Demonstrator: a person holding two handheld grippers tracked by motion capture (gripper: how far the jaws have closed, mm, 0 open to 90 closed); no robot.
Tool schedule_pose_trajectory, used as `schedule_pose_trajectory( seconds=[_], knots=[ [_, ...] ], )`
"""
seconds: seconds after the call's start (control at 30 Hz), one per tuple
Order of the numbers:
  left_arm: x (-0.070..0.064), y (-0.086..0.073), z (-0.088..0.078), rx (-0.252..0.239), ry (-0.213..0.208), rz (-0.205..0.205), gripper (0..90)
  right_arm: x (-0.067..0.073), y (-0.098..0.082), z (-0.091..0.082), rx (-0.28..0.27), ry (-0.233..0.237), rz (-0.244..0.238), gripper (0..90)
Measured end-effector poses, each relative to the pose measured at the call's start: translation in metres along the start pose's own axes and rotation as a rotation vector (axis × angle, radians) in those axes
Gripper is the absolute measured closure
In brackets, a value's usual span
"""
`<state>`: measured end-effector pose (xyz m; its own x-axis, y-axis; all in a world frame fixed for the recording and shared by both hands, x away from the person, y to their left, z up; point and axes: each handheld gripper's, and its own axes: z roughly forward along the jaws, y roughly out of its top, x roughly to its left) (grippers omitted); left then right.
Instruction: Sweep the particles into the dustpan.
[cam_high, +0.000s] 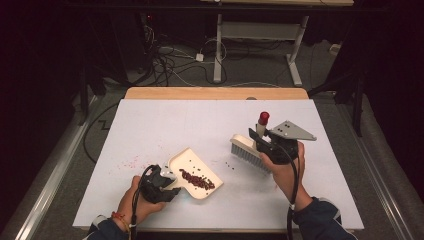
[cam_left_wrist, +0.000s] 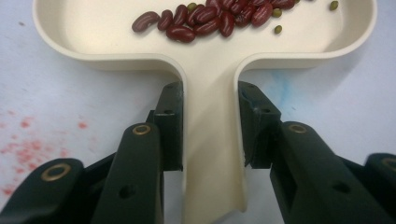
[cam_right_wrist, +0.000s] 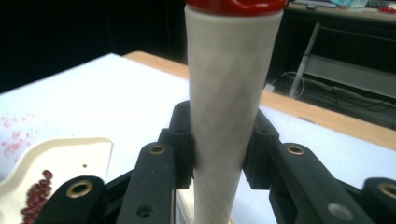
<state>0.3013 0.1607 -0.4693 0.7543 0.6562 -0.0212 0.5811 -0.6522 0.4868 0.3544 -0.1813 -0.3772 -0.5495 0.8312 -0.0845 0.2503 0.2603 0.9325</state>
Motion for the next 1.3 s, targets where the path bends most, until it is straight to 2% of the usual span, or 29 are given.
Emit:
schedule_pose_trajectory(
  seconds=[0.17, 0.47, 0.77, 0.87, 1.03, 1.07, 1.17, 1.2, 1.3],
  knots=[
    [-0.009, -0.001, 0.000, 0.003, -0.008, 0.015, 64.1, 0.002, -0.009, -0.006, 0.036, 0.002, -0.015, 69.8],
    [-0.012, 0.001, 0.005, 0.005, -0.017, 0.012, 64.0, 0.003, -0.010, -0.006, 0.039, 0.032, -0.008, 69.8],
    [-0.012, 0.001, 0.006, 0.000, -0.019, 0.006, 64.0, -0.005, -0.009, -0.006, 0.027, 0.002, 0.016, 69.8],
    [-0.013, 0.003, 0.007, 0.002, -0.018, -0.001, 64.0, -0.003, -0.009, -0.005, 0.021, 0.000, 0.013, 69.8],
    [-0.015, 0.007, 0.009, 0.000, -0.014, -0.020, 63.9, 0.010, -0.010, -0.001, -0.002, -0.027, 0.001, 69.8],
    [-0.016, 0.008, 0.009, 0.000, -0.013, -0.023, 64.0, 0.013, -0.011, 0.000, 0.000, -0.022, -0.016, 69.8],
    [-0.017, 0.010, 0.010, -0.002, -0.009, -0.031, 64.0, 0.029, -0.011, 0.003, 0.005, -0.002, -0.019, 69.8],
    [-0.018, 0.011, 0.011, -0.001, -0.008, -0.034, 64.0, 0.029, -0.011, 0.003, 0.005, -0.002, -0.019, 69.8],
    [-0.020, 0.014, 0.012, -0.002, 0.000, -0.039, 64.0, 0.040, -0.010, 0.005, 0.006, 0.010, -0.033, 69.7]
  ],
)
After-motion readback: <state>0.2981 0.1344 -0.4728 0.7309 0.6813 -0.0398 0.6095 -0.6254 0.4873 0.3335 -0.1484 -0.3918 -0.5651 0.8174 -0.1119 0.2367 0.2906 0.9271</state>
